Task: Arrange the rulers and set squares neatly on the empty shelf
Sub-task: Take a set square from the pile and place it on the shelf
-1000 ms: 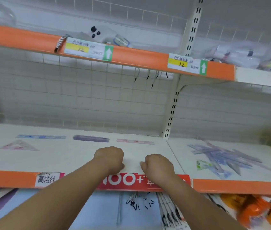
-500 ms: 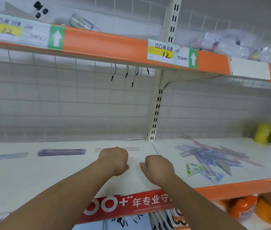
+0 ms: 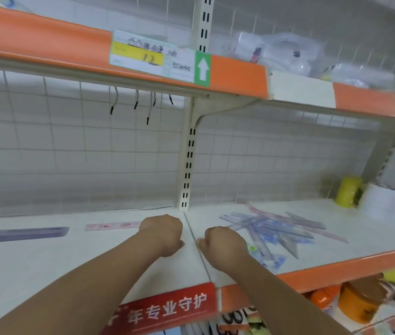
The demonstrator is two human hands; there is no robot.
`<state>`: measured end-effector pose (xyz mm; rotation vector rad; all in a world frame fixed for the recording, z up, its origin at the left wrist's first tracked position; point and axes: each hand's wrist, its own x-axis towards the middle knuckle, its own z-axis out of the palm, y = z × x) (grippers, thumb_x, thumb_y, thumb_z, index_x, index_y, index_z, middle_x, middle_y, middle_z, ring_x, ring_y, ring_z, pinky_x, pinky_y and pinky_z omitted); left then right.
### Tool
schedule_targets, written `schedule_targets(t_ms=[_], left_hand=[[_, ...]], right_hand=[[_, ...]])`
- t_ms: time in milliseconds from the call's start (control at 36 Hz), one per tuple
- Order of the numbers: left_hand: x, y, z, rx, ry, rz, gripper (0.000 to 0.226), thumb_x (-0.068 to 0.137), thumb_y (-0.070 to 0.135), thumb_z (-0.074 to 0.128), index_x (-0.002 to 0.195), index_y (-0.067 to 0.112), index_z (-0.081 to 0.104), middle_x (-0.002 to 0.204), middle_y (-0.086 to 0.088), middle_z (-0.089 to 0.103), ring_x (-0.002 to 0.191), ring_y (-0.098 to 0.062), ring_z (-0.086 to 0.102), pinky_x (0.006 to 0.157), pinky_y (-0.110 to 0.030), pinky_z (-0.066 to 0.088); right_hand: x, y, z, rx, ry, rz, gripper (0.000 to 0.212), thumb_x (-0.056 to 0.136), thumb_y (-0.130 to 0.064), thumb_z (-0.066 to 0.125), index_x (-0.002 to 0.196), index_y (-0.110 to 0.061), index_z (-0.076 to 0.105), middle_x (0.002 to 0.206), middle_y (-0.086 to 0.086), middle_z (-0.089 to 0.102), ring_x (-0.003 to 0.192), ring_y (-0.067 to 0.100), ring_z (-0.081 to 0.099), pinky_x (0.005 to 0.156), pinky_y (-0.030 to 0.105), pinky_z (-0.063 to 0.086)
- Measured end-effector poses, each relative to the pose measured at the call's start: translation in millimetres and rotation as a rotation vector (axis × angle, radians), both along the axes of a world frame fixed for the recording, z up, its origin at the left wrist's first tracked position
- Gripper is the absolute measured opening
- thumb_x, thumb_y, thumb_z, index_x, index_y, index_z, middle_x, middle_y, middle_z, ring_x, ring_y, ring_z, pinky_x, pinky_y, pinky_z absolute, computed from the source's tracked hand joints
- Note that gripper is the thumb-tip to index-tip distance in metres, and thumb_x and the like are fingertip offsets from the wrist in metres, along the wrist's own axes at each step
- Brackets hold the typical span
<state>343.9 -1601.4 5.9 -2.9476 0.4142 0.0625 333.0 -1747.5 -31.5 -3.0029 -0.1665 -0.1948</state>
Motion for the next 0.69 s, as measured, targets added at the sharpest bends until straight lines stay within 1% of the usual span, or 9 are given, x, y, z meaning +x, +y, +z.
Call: schedule_targets(t_ms=[56,111,167,278,361,472,528,611,694], left_hand=[[1.5,-19.6,-1.2,-0.002,0.007,0.009,0.037,0.098,0.043,0.044,0.118,0.014,0.054,0.118,-0.002,0.058,0.109,-0.021,0.057,0.078,-0.030,0.043],[3.0,-40.2,-1.5,-0.005,0.013,0.021,0.037,0.098,0.042,0.044,0.117,0.013,0.055,0.117,-0.003,0.059,0.107,-0.022,0.058,0.076,-0.030,0.042],[4.7,-60.7,-1.1,-0.009,0.018,0.033,0.036,0.098,0.041,0.044,0.117,0.012,0.056,0.118,-0.005,0.059,0.108,-0.023,0.058,0.076,-0.031,0.043],[7.8,-102.9,-0.2,-0.016,0.011,0.068,0.038,0.098,0.041,0.043,0.118,0.012,0.055,0.119,-0.005,0.059,0.109,-0.024,0.058,0.079,-0.032,0.044],[8.6,-133.0,-1.2,-0.017,0.018,0.106,0.037,0.098,0.041,0.044,0.119,0.012,0.054,0.120,-0.004,0.059,0.109,-0.022,0.057,0.078,-0.031,0.043],[11.2,-167.2,0.1,-0.008,0.037,0.162,0.037,0.099,0.037,0.046,0.127,0.014,0.051,0.130,-0.004,0.054,0.118,-0.021,0.053,0.088,-0.031,0.043],[12.8,-179.6,-0.5,0.026,0.065,0.194,0.036,0.100,0.029,0.047,0.132,0.014,0.047,0.135,-0.004,0.051,0.123,-0.020,0.051,0.092,-0.029,0.042],[13.7,-191.8,-6.6,0.054,0.062,0.223,0.030,0.097,0.012,0.045,0.127,0.012,0.050,0.129,-0.005,0.053,0.116,-0.020,0.055,0.082,-0.027,0.042],[11.7,-197.8,-14.9,0.064,0.077,0.245,0.030,0.095,0.007,0.043,0.124,0.011,0.052,0.123,-0.005,0.056,0.110,-0.021,0.058,0.079,-0.028,0.044]], right_hand=[[3.1,-18.6,0.2,-0.001,0.005,0.027,0.041,0.098,-0.037,0.037,0.061,-0.021,0.028,0.069,-0.003,0.042,0.081,0.023,0.054,0.052,0.026,0.029],[6.7,-37.9,1.7,-0.010,-0.001,0.046,0.039,0.099,-0.037,0.037,0.065,-0.018,0.035,0.084,0.003,0.060,0.090,0.023,0.060,0.060,0.025,0.032],[11.4,-57.8,2.6,-0.022,-0.016,0.061,0.036,0.098,-0.037,0.037,0.069,-0.017,0.040,0.095,0.008,0.066,0.095,0.023,0.062,0.062,0.024,0.031],[23.5,-99.4,2.2,-0.004,-0.009,0.088,0.036,0.097,-0.037,0.039,0.071,-0.016,0.053,0.084,0.008,0.065,0.088,0.025,0.063,0.058,0.024,0.035],[29.0,-130.9,1.5,0.021,0.006,0.114,0.040,0.097,-0.037,0.040,0.060,-0.023,0.033,0.067,0.000,0.053,0.076,0.019,0.053,0.048,0.022,0.025],[34.0,-170.2,5.8,0.013,0.003,0.138,0.032,0.098,-0.033,0.039,0.086,-0.014,0.061,0.094,0.006,0.066,0.094,0.023,0.062,0.062,0.022,0.035],[38.5,-189.4,5.3,0.010,0.009,0.147,0.032,0.097,-0.028,0.039,0.068,-0.020,0.050,0.093,0.007,0.066,0.088,0.022,0.061,0.053,0.019,0.030],[47.0,-212.1,3.2,-0.046,0.042,0.142,0.038,0.097,-0.023,0.039,0.059,-0.023,0.030,0.101,0.009,0.069,0.079,0.020,0.054,0.052,0.024,0.031],[51.1,-230.9,3.7,-0.085,0.024,0.155,0.027,0.098,-0.024,0.037,0.081,-0.014,0.056,0.108,0.010,0.065,0.082,0.021,0.050,0.061,0.026,0.036]])
